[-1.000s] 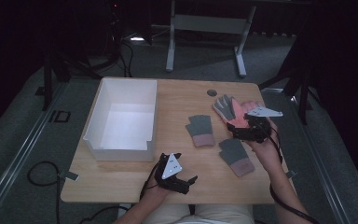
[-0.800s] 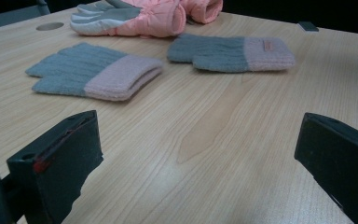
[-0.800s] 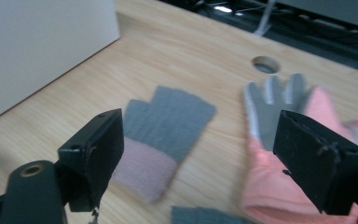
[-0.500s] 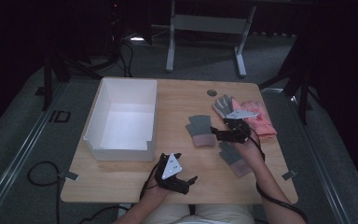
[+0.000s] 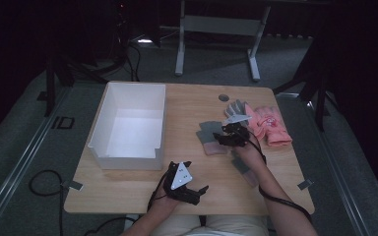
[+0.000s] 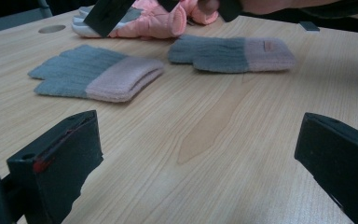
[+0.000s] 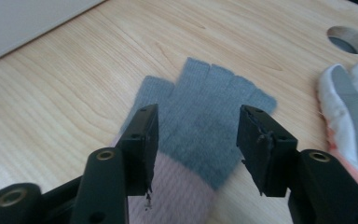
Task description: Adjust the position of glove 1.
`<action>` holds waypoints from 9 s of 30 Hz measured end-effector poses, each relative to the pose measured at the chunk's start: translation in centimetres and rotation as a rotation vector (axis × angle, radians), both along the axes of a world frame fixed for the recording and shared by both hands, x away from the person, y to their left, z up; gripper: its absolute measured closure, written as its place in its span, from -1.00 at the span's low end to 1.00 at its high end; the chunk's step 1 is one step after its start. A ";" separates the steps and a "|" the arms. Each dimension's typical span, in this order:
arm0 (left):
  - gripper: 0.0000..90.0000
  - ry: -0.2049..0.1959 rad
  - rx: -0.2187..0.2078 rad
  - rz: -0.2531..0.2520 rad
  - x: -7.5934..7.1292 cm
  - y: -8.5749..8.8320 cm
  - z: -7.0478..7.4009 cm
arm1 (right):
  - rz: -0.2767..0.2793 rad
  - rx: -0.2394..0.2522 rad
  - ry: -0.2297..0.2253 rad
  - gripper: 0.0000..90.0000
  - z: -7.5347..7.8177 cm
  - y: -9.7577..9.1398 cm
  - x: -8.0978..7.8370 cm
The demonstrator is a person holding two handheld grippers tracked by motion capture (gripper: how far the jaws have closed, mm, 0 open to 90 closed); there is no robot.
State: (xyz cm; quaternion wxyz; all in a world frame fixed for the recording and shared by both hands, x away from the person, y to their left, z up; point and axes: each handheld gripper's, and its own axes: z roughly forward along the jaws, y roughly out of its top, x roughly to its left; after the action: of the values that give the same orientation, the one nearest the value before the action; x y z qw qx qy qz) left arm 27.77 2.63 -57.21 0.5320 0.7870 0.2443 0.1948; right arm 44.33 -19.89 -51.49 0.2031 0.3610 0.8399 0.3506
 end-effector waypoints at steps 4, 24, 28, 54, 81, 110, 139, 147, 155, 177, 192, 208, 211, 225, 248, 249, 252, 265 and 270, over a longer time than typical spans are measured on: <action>-1.00 0.002 -0.002 -0.002 0.0 0.0 0.0 | 0.003 0.000 0.021 0.22 -0.6 0.7 0.9; -1.00 -0.005 -0.002 0.000 -0.1 0.0 0.0 | -0.009 -0.053 0.134 0.36 -3.3 1.6 4.3; -1.00 -0.005 -0.002 -0.002 -0.1 0.0 0.0 | -0.022 -0.068 0.151 0.46 -3.2 1.8 4.3; -1.00 0.001 -0.025 -0.011 0.0 0.2 0.0 | -0.207 0.122 0.068 0.90 4.1 1.7 -4.3; -1.00 -0.002 -0.031 -0.020 0.0 0.3 0.0 | -0.216 0.085 0.186 0.86 -3.6 2.6 -9.7; -1.00 0.007 -0.033 -0.019 0.1 0.2 0.0 | -0.063 -0.006 0.097 0.46 -0.8 -9.8 -8.2; -1.00 -0.006 -0.026 -0.009 -0.1 0.2 0.0 | -0.153 -0.062 0.110 0.89 -1.2 -10.5 -8.7; -1.00 -0.007 -0.026 -0.006 -0.1 0.2 0.0 | -0.316 0.056 0.041 0.89 2.6 -10.2 -12.0; -1.00 -0.009 -0.024 -0.003 -0.1 0.1 0.0 | -0.406 0.091 0.030 0.90 3.6 -9.7 -13.5; -1.00 -0.014 -0.019 -0.004 -0.2 0.1 0.0 | -0.467 0.070 0.143 0.88 -2.8 -10.0 -11.2; -1.00 -0.013 -0.020 -0.006 -0.2 0.1 0.0 | -0.455 0.050 0.125 0.63 -3.5 -10.0 -11.0; -1.00 -0.014 -0.017 -0.008 -0.1 0.1 0.0 | -0.145 0.015 0.136 0.39 -1.1 -12.8 -10.3; -1.00 -0.012 -0.018 -0.006 -0.1 0.1 0.0 | -0.102 -0.014 0.136 0.38 -1.4 -12.8 -10.2; -1.00 -0.014 -0.019 -0.008 -0.1 0.1 0.0 | -0.082 -0.060 0.102 0.48 -3.3 -12.2 -9.9; -1.00 0.000 -0.023 0.004 0.1 0.2 0.0 | -0.188 0.020 0.051 0.90 1.5 -11.2 -11.0; -1.00 0.000 -0.024 0.003 0.1 0.2 0.0 | -0.189 0.022 0.040 0.90 2.0 -11.1 -11.0; -1.00 0.001 -0.026 0.008 0.1 0.2 0.0 | -0.194 0.047 0.009 0.90 4.0 -10.0 -11.2; -1.00 -0.016 -0.031 0.006 -0.1 0.2 0.0 | -0.116 0.078 0.003 0.90 4.6 -3.4 -10.2; -1.00 -0.030 -0.027 0.010 -0.2 0.2 0.0 | -0.089 0.077 0.043 0.90 3.0 -0.6 -9.7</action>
State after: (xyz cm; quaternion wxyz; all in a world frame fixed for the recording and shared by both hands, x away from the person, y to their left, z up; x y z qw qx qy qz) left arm 27.59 2.84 -57.19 0.5450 0.7755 0.2430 0.2060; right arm 34.64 -20.45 -48.49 0.1866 0.4129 0.8131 0.3655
